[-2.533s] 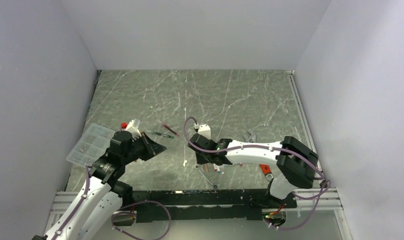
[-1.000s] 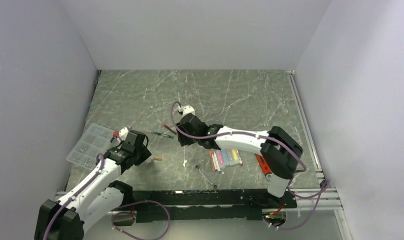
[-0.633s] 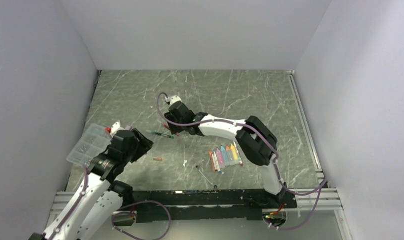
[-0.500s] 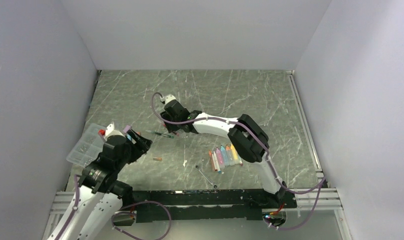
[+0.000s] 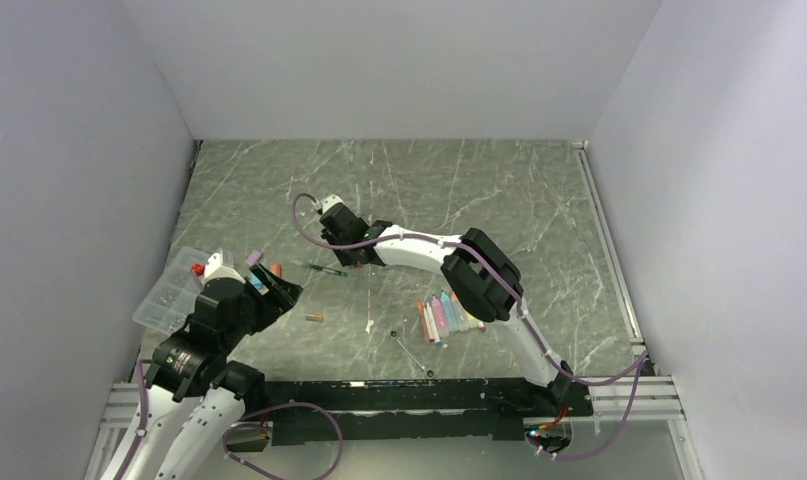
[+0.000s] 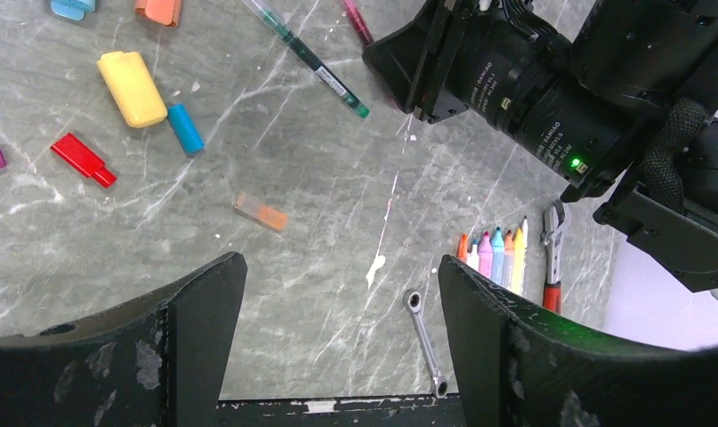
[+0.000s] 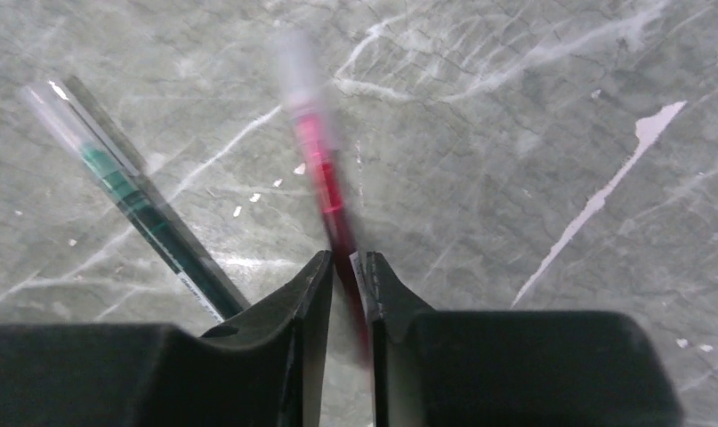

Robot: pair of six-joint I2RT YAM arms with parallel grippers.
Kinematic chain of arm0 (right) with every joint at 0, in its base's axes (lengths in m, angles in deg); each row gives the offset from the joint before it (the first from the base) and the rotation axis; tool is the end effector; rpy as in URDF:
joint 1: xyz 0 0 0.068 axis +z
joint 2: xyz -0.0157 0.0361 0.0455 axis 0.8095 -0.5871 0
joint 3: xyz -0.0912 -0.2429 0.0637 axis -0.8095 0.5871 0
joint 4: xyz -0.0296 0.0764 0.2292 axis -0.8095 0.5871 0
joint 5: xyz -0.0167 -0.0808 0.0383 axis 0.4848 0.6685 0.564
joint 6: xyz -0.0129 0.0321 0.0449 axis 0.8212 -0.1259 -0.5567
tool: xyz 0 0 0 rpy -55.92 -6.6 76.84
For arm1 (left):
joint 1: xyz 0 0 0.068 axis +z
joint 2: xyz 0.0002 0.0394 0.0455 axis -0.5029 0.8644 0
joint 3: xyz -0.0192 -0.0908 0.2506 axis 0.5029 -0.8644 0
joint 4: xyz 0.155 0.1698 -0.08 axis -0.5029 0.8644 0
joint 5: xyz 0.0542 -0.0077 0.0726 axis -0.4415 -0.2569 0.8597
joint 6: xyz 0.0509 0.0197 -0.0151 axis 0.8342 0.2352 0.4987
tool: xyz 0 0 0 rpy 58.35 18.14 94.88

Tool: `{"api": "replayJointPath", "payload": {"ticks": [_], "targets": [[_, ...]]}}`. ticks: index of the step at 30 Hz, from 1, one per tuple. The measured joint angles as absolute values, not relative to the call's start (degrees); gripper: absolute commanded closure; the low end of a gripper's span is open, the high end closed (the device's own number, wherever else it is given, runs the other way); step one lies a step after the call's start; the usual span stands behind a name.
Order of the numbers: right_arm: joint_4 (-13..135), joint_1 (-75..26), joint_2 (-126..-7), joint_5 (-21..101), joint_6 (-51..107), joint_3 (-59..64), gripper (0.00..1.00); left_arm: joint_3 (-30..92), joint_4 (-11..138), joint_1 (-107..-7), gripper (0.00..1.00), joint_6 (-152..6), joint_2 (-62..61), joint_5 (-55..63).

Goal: Open the pen caps

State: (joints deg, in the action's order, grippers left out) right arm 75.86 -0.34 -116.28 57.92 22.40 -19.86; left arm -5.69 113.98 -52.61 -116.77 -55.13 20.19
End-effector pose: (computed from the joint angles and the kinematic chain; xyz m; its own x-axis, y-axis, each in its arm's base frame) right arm 0.2936 0.3879 0.1558 -0.5844 -0.4386 -0.6827 -0.6108 0.7917 0.0142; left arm 0.0725 -0.0242 0.2573 -0.5197 -0.6652 -0.5361 -0.2650 0.7220 -0.6391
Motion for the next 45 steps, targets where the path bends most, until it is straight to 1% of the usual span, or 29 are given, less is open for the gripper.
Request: {"api": "replayJointPath", "payload": {"ticks": [2, 3, 8, 11, 15, 18, 20, 23, 28, 31, 35, 40, 45], "targets": [[76.45, -0.32, -116.45, 58.67, 22.66, -20.21, 0.96, -5.62, 114.03, -52.61, 0.19, -116.77, -55.15, 20.19], [76.62, -0.29, -116.50, 59.26, 22.70, -20.23, 1.00, -5.62, 114.05, -52.61, 0.19, -116.77, -55.15, 20.19], [76.29, -0.18, -116.15, 61.94, 22.57, -19.47, 1.00, -5.62, 113.92, -52.61, 0.19, -116.72, -55.29, 19.91], [74.52, -0.69, -111.86, 62.45, 21.65, -13.02, 1.00, -5.62, 112.69, -52.61, 0.15, -115.92, -55.29, 19.30], [70.02, -1.95, -96.71, 59.61, 20.17, 4.62, 1.00, -6.78, 104.85, -52.61, 0.07, -114.23, -55.55, 16.08], [64.77, -2.30, -79.60, 55.23, 18.46, 17.36, 1.00, -9.19, 95.10, -52.61, 0.07, -113.95, -54.74, 11.75], [60.12, -1.52, -70.14, 52.96, 17.13, 22.39, 1.00, -10.02, 88.30, -52.61, 0.08, -113.88, -51.68, 7.69], [53.47, 0.14, -57.59, 50.69, 14.33, 29.41, 1.00, -9.97, 76.28, -52.61, 0.11, -113.93, -43.35, 0.06], [49.41, 1.61, -44.39, 49.90, 9.63, 39.18, 1.00, -9.97, 54.71, -52.61, 0.15, -116.57, -29.45, -12.42], [49.17, 1.65, -40.28, 50.10, 7.38, 42.74, 1.00, -9.95, 45.68, -52.80, 0.16, -118.45, -24.90, -17.42], [48.80, 1.67, -38.12, 50.12, 5.52, 44.05, 1.00, -9.60, 39.71, -54.16, 0.18, -119.41, -22.74, -21.05], [46.48, 1.98, -37.66, 50.01, 3.82, 44.84, 1.00, -6.74, 39.38, -58.22, 0.23, -117.95, -21.56, -22.30], [45.10, 2.61, -38.29, 49.84, 2.99, 45.06, 1.00, -4.71, 40.24, -60.95, 0.33, -116.07, -20.31, -22.12]]}}
